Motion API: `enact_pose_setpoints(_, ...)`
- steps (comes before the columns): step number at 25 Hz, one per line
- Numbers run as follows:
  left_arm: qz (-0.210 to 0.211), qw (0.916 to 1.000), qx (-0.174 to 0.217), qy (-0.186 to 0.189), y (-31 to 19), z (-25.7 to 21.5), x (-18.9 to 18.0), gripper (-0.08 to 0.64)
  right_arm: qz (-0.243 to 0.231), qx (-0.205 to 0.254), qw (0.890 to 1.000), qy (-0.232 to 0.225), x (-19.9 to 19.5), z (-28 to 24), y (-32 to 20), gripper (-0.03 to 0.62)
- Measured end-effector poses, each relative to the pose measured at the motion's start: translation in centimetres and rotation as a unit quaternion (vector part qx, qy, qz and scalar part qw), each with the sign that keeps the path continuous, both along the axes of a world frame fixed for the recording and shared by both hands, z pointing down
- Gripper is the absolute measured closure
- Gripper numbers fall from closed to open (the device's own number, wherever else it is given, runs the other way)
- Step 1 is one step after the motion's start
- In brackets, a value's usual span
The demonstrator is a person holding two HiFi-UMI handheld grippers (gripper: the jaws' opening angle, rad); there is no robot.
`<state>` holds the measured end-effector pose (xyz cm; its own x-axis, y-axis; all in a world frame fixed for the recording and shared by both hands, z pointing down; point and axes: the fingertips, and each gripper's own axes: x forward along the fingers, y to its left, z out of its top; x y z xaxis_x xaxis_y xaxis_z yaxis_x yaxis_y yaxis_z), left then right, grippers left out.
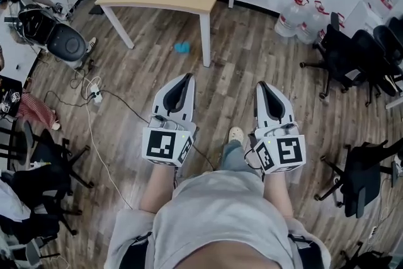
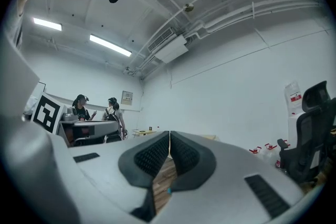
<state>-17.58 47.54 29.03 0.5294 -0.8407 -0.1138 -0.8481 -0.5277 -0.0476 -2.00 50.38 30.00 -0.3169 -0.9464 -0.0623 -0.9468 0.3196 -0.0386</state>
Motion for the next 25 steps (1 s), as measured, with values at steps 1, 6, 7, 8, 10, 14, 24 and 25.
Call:
enact_pose_setpoints(1, -0.004, 1.0, 0.002, 0.0, -1.2, 0.0, 0.3, 0.545, -0.006, 0.001, 1.0, -0.001, 0.3, 0.0, -1.3, 0.578)
enact_pose_setpoints(6, -0.033, 0.9994, 0.004, 0.004, -7.4, -0.6, 2.5, 0.545, -0.044, 0.003, 0.999, 0.008, 2.1, -0.5, -8.5, 0.578)
enact_pose_setpoints(7, -0.037, 0.9993, 0.003, 0.006, -8.6, -0.7, 3.0, 0.545, -0.05, 0.003, 0.999, 0.008, 2.6, -0.6, -9.9, 0.578)
enact_pose_setpoints(8, -0.042, 0.9991, 0.003, 0.008, -9.7, -0.7, 3.5, 0.545, -0.055, 0.003, 0.998, 0.008, 3.2, -0.7, -11.2, 0.578)
enact_pose_setpoints(10, -0.053, 0.9985, 0.002, 0.012, -11.9, -0.8, 4.5, 0.545, -0.066, 0.004, 0.998, 0.007, 4.1, -0.9, -13.8, 0.578)
enact_pose_setpoints(14, -0.071, 0.9974, 0.003, 0.012, -15.9, -0.9, 6.7, 0.545, -0.086, 0.008, 0.996, 0.008, 6.2, -1.1, -18.2, 0.578)
enact_pose_setpoints(24, -0.102, 0.9948, 0.004, 0.006, -21.5, -0.5, 11.4, 0.545, -0.12, 0.002, 0.993, -0.007, 10.7, -0.1, -24.7, 0.578)
enact_pose_setpoints(25, -0.104, 0.9946, 0.002, 0.005, -21.9, -0.5, 11.5, 0.545, -0.122, 0.002, 0.993, -0.007, 10.7, -0.1, -25.1, 0.578)
